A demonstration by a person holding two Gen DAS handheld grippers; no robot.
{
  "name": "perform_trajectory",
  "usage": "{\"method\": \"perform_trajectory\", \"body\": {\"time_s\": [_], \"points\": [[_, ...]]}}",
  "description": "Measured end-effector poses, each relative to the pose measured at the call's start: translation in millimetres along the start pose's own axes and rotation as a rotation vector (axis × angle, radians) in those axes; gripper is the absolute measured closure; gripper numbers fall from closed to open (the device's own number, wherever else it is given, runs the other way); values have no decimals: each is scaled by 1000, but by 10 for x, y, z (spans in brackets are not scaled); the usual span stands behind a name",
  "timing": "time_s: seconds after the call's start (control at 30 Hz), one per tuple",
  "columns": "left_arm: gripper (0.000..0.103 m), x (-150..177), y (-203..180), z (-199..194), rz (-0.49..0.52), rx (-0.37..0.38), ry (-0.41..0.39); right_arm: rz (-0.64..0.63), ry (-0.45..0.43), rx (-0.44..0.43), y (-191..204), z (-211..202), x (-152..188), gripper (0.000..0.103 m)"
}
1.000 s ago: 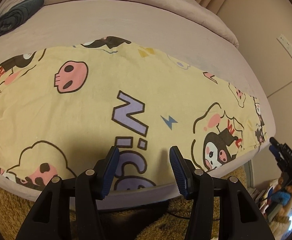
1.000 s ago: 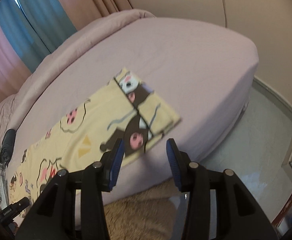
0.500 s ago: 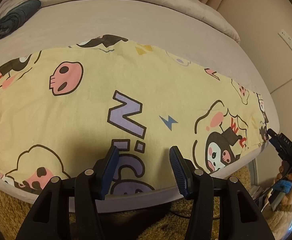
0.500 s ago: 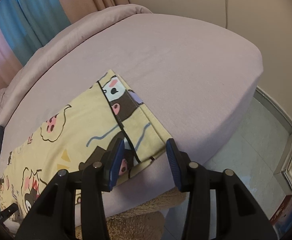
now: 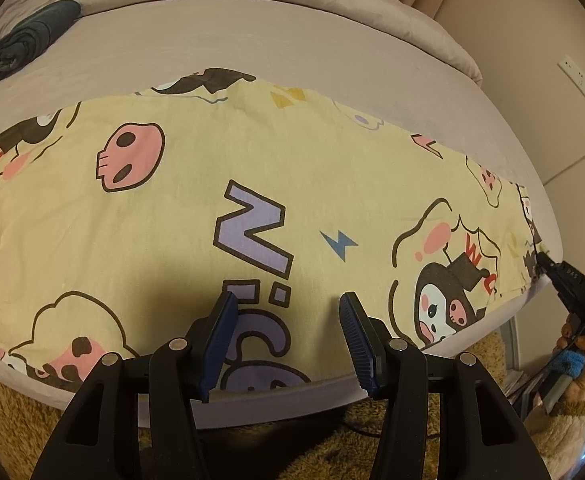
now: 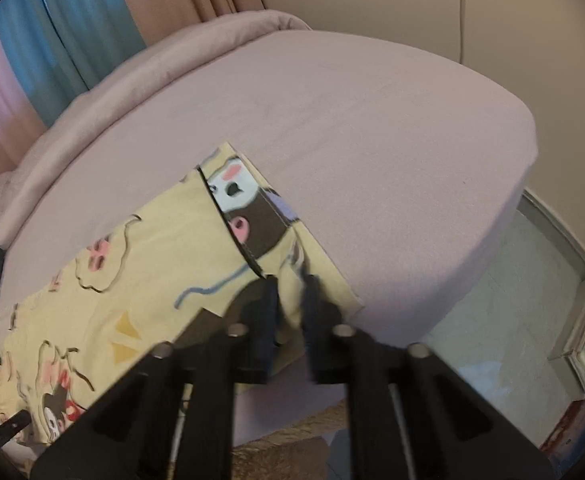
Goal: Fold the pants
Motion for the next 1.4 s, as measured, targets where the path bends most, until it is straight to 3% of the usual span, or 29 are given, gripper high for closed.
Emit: {"method": "perform_trajectory", "body": {"time_s": [0.2,0.63,0.67,0.73,0.8,0.97,1.1,1.2,1.33,1.4], "points": [[50,0,7,26,7,0,1,34,-45,44,-47,-103,-62,97],[50,-3,17,42,21,-4,0,-2,4,89,-78,-4,-10,95],[50,8,3,37,30,-10,-3,-22,12,109,-71,-12,-17,93],[50,12,-8,31,34,-18,-7,-49,32,157,-87,-39,-32,73],[50,10,-23,18,32,-21,-6,-56,38,209,-126,-103,-61,71],[50,-19,-91,-91,4,90,-1,-86,-6,156,-9,-348,-103,68],[50,-23,-95,13,9,48,-2,-131,-8,43,251,-339,-60,68],[50,2,-70,74,8,53,2,-145,32,-85,432,-112,-34,69],[50,6,-9,69,7,57,14,-153,102,-40,350,152,66,70],[50,4,10,62,9,60,21,-122,87,-43,242,156,46,71]]}}
Point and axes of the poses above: each gripper's, at about its wrist camera, not at the fingertips, and z roughly the way its jaws point, y to its left, x to its underside, the point moved 4 cm from there along z, roughly the way its jaws point, and after that the axes turned 13 degrees about -z, right-handed, at the moved point
